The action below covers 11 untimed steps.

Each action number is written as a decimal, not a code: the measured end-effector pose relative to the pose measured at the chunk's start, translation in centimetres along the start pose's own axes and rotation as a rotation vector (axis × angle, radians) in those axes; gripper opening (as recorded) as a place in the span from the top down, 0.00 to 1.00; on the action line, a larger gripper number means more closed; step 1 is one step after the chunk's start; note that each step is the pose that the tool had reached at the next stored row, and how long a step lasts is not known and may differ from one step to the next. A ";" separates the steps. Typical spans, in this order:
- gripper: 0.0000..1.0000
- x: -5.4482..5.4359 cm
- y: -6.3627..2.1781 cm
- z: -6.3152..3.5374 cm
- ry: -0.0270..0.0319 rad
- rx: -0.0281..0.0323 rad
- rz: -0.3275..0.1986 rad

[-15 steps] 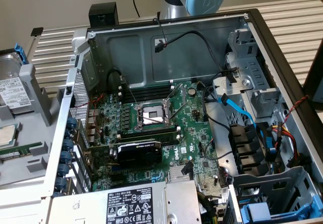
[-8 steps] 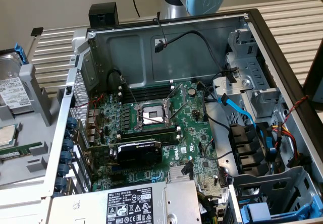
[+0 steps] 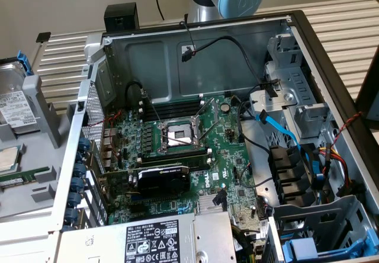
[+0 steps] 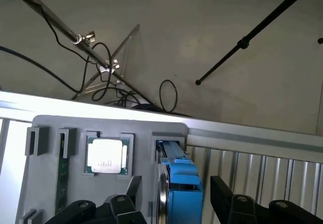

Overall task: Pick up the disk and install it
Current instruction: 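Pick up the disk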

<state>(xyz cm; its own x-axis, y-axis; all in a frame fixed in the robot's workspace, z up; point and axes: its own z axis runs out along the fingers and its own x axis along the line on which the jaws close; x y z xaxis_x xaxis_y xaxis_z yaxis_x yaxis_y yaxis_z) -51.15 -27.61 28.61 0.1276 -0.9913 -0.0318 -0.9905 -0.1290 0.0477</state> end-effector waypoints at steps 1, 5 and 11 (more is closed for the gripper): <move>0.35 0.0 0.00 0.12 -0.0001 0.0000 0.000; 0.35 0.0 -0.01 0.35 -0.0001 -0.0003 0.000; 0.35 0.0 -0.03 0.54 -0.0002 0.0046 0.012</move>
<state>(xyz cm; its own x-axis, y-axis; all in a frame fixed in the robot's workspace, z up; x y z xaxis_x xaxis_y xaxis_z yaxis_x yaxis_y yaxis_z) -51.15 -27.61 28.07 0.1157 -0.9928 -0.0315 -0.9922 -0.1170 0.0435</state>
